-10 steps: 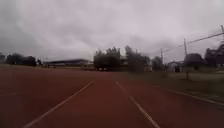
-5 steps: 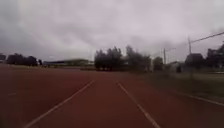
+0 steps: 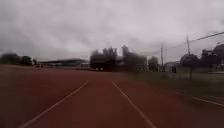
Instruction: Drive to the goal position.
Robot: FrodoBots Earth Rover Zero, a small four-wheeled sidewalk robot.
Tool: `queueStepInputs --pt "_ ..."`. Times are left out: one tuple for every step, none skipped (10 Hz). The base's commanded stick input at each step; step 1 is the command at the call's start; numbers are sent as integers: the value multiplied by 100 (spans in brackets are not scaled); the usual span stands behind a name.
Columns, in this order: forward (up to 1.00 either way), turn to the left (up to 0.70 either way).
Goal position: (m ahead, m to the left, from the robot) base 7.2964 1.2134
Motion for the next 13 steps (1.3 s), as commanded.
queueStepInputs --pt "70 0" --pt "70 0" --pt "70 0" --pt "70 0" --pt "70 0" --pt "70 0" --pt "70 0" --pt "70 0" --pt "70 0" --pt "70 0" --pt "70 0" --pt "70 0" --pt "70 0"
